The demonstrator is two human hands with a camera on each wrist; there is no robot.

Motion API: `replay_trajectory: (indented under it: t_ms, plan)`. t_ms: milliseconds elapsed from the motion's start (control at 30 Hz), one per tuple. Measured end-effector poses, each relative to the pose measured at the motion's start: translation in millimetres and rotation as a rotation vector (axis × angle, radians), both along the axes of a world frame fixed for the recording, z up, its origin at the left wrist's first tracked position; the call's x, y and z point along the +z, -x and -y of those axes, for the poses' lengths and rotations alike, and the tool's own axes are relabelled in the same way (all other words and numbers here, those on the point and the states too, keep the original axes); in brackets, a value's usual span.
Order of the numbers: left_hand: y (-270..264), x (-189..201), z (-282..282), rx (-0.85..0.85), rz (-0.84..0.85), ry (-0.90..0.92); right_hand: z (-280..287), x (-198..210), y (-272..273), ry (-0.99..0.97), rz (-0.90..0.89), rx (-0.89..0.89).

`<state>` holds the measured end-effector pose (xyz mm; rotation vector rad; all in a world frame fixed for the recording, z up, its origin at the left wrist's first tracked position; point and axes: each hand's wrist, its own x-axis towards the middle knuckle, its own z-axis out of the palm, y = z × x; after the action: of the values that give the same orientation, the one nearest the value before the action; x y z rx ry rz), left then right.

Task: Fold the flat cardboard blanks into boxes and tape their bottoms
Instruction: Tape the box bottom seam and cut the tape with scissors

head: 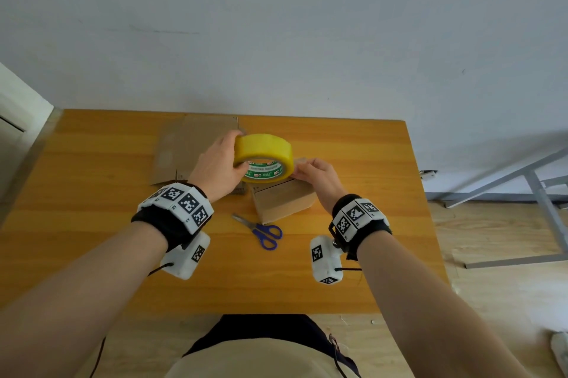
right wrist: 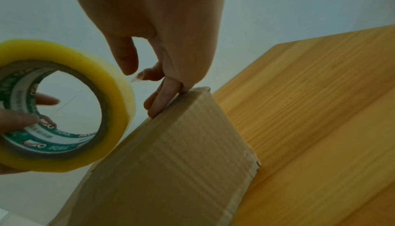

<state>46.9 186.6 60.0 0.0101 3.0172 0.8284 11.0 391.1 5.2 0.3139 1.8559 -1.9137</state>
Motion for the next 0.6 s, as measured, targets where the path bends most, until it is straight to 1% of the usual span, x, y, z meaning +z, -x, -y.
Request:
replay_trajectory:
  t_ms: [67, 167, 367, 500, 567, 600]
  plan:
    - [-2.3, -1.5, 0.3, 0.041, 0.011, -0.02, 0.6, -1.3, -0.2, -0.032, -0.014, 0.002]
    - [-6.5, -3.4, -2.0, 0.06, -0.002, -0.05, 1.3, -3.4, 0.6, -0.044, -0.024, 0.002]
    - [-10.3, -8.6, -12.3, 0.093, 0.034, -0.277, 1.3, -5.0, -0.6, -0.078, -0.031, 0.005]
    - [-10.7, -13.0, -13.6, 0.2, 0.129, -0.34, 0.7, -8.2, 0.1, -0.157, -0.043, 0.042]
    - [-10.9, -16.4, -13.7, 0.211, 0.142, -0.37, 0.2, -8.1, 0.3, -0.127, -0.034, 0.018]
    - [-11.1, -17.6, -14.2, 0.216, 0.155, -0.423, -0.1, -7.2, -0.1, -0.112, -0.03, 0.004]
